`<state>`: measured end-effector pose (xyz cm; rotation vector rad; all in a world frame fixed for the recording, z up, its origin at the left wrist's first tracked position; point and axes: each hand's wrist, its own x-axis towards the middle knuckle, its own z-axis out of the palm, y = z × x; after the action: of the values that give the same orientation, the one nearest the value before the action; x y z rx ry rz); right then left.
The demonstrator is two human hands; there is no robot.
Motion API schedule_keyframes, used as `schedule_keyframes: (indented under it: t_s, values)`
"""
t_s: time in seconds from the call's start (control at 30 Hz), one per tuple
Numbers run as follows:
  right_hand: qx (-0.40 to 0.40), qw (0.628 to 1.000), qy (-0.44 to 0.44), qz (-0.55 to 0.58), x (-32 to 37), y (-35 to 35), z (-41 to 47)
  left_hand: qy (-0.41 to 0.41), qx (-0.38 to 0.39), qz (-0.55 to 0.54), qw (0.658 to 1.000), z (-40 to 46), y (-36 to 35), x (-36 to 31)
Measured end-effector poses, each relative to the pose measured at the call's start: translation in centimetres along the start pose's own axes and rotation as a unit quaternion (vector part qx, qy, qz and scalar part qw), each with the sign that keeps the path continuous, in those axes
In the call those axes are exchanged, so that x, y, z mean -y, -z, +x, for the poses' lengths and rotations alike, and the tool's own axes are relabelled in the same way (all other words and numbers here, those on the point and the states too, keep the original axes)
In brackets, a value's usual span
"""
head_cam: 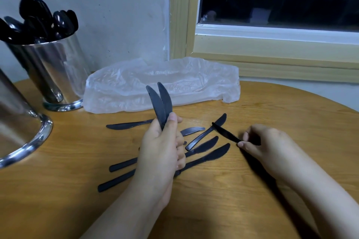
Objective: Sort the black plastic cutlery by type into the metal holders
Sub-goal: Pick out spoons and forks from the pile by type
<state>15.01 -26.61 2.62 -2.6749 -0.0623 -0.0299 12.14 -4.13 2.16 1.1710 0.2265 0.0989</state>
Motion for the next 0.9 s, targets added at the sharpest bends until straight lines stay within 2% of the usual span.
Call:
schedule_keyframes:
  t_s: [0.1, 0.17, 0.2, 0.27, 0.33, 0.4, 0.47, 0.53, 0.6, 0.67, 0.77, 0.9]
  values:
    - [-0.051, 0.996, 0.008, 0.076, 0.6, -0.1, -0.1, 0.01, 0.008, 0.017, 1.0, -0.3, 0.1, 0.0]
    - [-0.102, 0.978, 0.03, 0.18, 1.9, 0.0, -0.6, 0.017, 0.022, 0.024, 0.999, -0.6, 0.1, -0.1]
    - [-0.102, 0.965, 0.043, 0.239, 2.8, 0.0, -1.1, 0.02, 0.029, 0.027, 0.999, -0.7, 0.0, -0.1]
    - [-0.049, 0.94, 0.073, 0.329, 4.9, -0.8, -2.3, 0.022, 0.043, 0.037, 0.998, -0.8, -0.1, 0.0]
    - [0.002, 0.93, 0.098, 0.354, 6.4, -1.9, -3.2, 0.012, 0.057, 0.059, 0.997, -0.9, -0.2, 0.1]
    - [0.001, 0.926, 0.107, 0.363, 6.9, -2.8, -3.3, -0.007, 0.053, 0.081, 0.995, -1.0, -0.3, 0.1]
    - [-0.042, 0.937, 0.12, 0.325, 6.3, -3.0, -2.8, -0.04, 0.022, 0.113, 0.993, -0.9, -0.2, -0.4]
    - [-0.068, 0.961, 0.154, 0.22, 5.2, -2.8, -2.1, -0.092, -0.021, 0.146, 0.985, -0.5, 0.4, -1.4]
    - [-0.037, 0.975, 0.172, 0.134, 3.8, -2.5, -1.5, -0.149, -0.073, 0.141, 0.976, 0.1, 1.7, -2.7]
    - [0.007, 0.98, 0.181, 0.08, 2.5, -2.0, -1.2, -0.183, -0.094, 0.111, 0.972, 0.5, 3.4, -3.8]
    - [0.049, 0.985, 0.165, 0.013, 1.6, -1.7, -0.9, -0.171, -0.094, 0.116, 0.974, 0.4, 5.7, -4.0]
    - [0.074, 0.985, 0.155, -0.016, 1.6, -2.0, -0.7, -0.125, -0.027, 0.223, 0.966, -0.2, 6.4, -2.0]
